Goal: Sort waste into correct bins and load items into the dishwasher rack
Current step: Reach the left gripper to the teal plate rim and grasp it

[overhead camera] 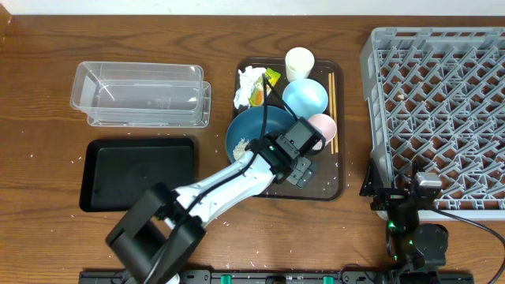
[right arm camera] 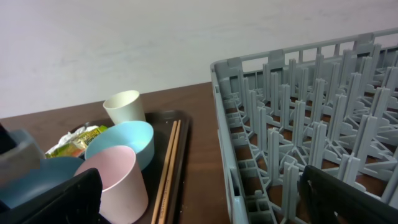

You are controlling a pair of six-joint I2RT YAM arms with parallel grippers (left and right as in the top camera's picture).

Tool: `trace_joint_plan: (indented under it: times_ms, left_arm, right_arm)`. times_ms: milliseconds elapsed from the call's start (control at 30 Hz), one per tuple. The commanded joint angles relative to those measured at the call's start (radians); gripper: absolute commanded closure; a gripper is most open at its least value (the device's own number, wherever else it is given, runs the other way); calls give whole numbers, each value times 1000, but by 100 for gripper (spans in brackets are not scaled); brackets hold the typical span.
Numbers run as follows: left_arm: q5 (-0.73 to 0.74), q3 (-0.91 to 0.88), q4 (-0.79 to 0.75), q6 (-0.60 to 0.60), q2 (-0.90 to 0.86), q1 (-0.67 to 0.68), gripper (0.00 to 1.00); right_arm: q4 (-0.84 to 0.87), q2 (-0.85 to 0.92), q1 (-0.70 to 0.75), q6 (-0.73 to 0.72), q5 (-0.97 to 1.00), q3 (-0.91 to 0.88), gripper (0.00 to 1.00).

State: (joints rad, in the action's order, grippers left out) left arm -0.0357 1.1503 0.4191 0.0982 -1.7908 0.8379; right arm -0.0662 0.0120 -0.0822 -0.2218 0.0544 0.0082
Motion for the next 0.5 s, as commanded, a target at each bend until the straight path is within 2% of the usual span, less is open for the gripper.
trace_joint_plan:
  times_ms: [0, 167, 467]
  left_arm:
    - [-47, 17, -1, -19, -14, 2, 16]
    - [-47, 17, -2, -14, -16, 2, 31]
    - [-24, -13, -6, 76, -27, 2, 31]
  right_arm:
    - [-2, -6, 7, 14, 9, -3, 1]
    - [-2, -6, 7, 14, 9, -3, 1]
    - [-2, -6, 7, 14, 9, -3, 1]
